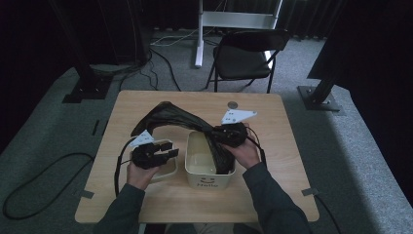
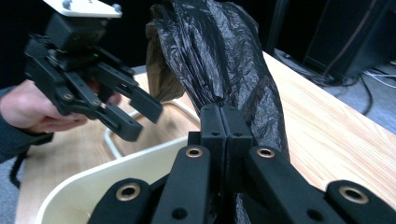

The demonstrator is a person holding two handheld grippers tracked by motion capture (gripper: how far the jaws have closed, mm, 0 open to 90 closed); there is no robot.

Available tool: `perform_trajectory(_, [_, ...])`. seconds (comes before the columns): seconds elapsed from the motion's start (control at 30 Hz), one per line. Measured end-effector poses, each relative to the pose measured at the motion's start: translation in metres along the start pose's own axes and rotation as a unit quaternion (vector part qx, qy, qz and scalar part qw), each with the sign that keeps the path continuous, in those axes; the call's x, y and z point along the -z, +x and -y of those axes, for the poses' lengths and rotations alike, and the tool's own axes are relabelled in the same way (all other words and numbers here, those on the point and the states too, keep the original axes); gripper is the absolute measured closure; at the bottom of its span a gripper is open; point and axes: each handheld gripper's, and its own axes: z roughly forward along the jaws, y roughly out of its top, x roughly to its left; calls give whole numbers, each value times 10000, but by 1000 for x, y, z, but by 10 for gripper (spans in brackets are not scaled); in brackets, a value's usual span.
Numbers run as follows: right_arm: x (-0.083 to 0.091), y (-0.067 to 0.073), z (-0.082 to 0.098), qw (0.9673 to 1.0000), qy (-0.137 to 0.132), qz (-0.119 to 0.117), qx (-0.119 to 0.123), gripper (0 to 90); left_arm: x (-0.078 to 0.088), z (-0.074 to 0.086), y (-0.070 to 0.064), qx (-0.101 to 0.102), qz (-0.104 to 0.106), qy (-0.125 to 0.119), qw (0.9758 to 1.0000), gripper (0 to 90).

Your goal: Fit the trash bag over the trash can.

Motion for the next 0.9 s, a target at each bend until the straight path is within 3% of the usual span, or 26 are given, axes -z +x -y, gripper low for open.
perform_trajectory(0.33, [-12,8,-7,9994,-61,-326,-52,896,1,0,0,-27,-17,-25,10000,560])
perform_trajectory(0.4, [-12,9,-5,9994,-42,-327,-36,896,1,0,0,-17,-15,-32,10000,560])
perform_trajectory(0.47, [-10,8,-3,9996,-20,-277,-46,897,2,0,-3,125,16,-47,9999,559])
perform_trajectory(0.6, [-2,3,3,9997,-56,-201,-149,897,2,-2,-2,-41,-8,-43,10000,560])
perform_trajectory(0.9, [15,1,18,9998,-55,-62,-193,896,2,-3,-5,-49,30,-74,10000,560])
